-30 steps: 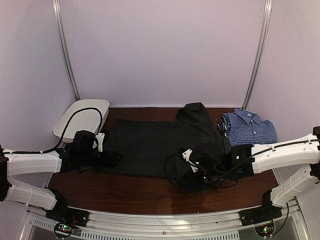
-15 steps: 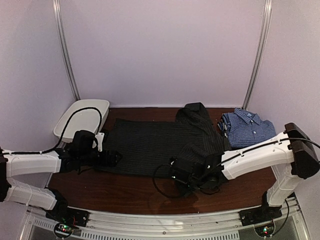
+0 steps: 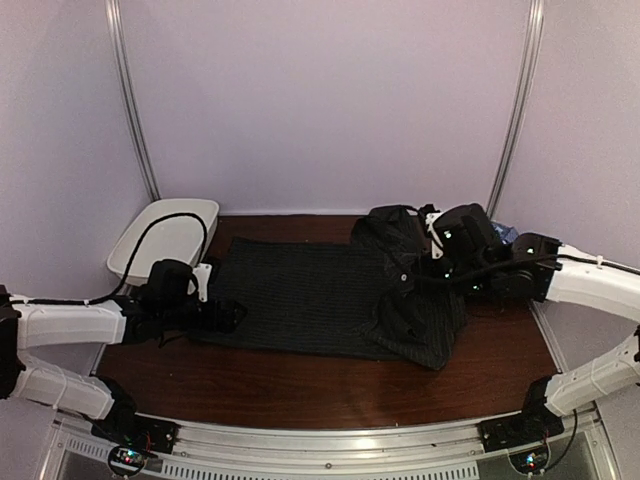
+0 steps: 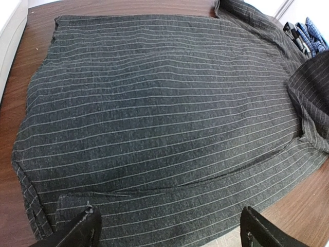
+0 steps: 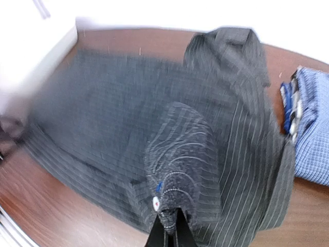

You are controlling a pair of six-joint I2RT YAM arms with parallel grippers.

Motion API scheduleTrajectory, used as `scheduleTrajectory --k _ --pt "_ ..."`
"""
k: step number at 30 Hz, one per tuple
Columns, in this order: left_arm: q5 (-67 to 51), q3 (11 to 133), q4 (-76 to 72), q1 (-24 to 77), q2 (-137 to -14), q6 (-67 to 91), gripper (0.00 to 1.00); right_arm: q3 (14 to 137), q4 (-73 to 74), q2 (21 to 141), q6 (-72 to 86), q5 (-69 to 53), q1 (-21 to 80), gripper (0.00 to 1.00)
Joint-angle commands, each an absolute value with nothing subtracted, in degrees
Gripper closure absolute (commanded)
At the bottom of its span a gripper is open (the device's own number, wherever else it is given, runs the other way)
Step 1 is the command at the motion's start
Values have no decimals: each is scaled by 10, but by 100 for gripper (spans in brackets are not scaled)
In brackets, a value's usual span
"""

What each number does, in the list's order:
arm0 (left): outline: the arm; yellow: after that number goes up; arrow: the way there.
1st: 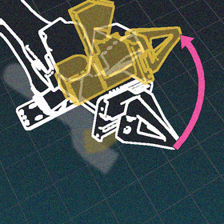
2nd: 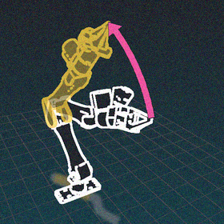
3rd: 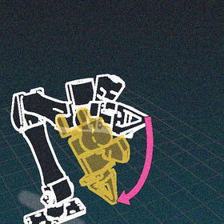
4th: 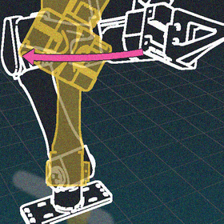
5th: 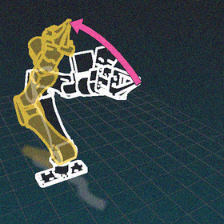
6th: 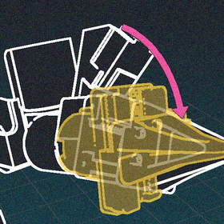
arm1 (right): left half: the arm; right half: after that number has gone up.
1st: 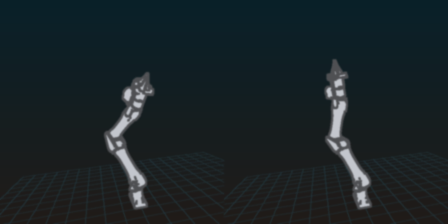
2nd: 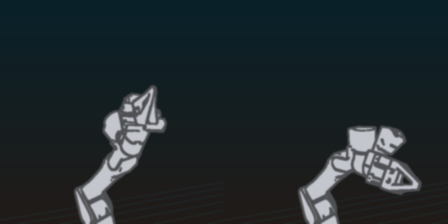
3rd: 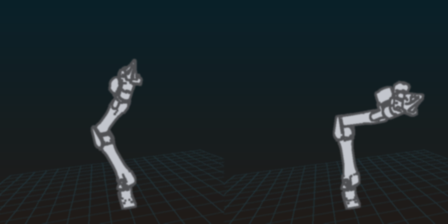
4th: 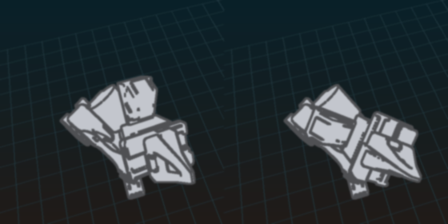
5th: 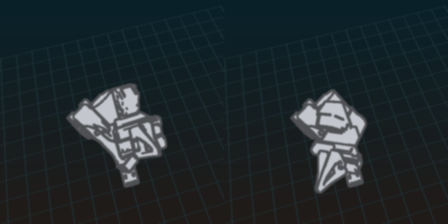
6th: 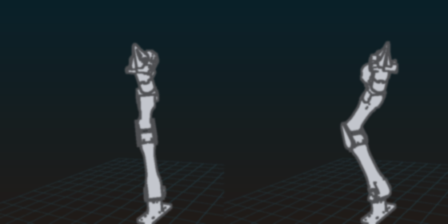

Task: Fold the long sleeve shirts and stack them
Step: Pick up the sleeve from the corner of the board.

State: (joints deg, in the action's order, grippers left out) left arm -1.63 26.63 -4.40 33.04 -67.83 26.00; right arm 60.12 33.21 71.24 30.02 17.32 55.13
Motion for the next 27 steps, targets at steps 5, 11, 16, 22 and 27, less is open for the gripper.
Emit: scheduleTrajectory --k 5,11,16,22,27 --pt "-117 327 -110 325 -739 204 5 653 305 619 248 84 448 100" --pt "-273 405 -116 325 -800 137 7 686 293 605 240 37 424 100" --pt "-329 503 -21 325 -861 63 8 757 307 605 211 18 405 100" --pt "-310 629 145 325 -923 -62 8 805 319 639 177 1 352 100" --pt "-299 727 293 325 -991 -185 9 832 348 692 116 -33 314 100"
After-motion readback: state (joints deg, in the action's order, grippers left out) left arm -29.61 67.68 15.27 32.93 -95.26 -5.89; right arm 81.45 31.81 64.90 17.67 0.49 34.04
